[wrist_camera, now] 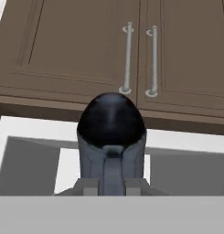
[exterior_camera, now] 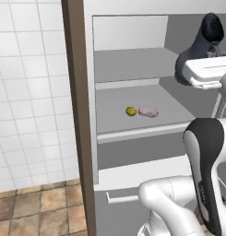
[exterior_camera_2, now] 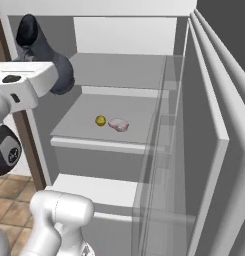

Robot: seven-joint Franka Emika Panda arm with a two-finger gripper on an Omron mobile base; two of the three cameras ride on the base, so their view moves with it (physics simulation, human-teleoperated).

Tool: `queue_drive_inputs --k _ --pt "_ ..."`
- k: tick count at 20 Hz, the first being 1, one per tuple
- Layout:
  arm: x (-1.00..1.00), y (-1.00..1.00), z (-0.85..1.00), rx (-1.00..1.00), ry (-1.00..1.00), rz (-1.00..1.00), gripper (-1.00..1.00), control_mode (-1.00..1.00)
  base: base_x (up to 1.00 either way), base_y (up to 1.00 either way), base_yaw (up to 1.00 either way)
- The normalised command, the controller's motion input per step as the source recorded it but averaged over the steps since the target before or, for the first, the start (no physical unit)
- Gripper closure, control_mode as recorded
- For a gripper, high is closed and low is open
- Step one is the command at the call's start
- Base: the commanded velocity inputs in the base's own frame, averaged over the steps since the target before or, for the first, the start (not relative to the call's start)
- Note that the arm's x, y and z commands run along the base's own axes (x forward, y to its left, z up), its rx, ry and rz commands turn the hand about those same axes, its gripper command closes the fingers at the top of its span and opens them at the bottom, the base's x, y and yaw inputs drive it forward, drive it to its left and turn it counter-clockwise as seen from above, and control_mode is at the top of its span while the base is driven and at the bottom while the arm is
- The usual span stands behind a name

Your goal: Move the pork chop and lemon from the top shelf to the second highest shelf to make space. Then, place the pitcher from the counter on the cleared top shelf.

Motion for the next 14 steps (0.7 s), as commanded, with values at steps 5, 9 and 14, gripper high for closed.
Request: queue_drive_inputs --k 5,9,14 --pt "-0.01 -0.2 0.0 0.0 0.0 0.02 1.0 -1.0 0.0 0.0 0.0" --pt "-0.34 -0.2 -0.49 -0.01 0.2 0.06 1.0 -1.0 0.0 0.0 0.0" --pt "-0.34 -0.05 -0.29 -0.01 0.29 0.08 1.0 -1.0 0.0 0.0 0.0"
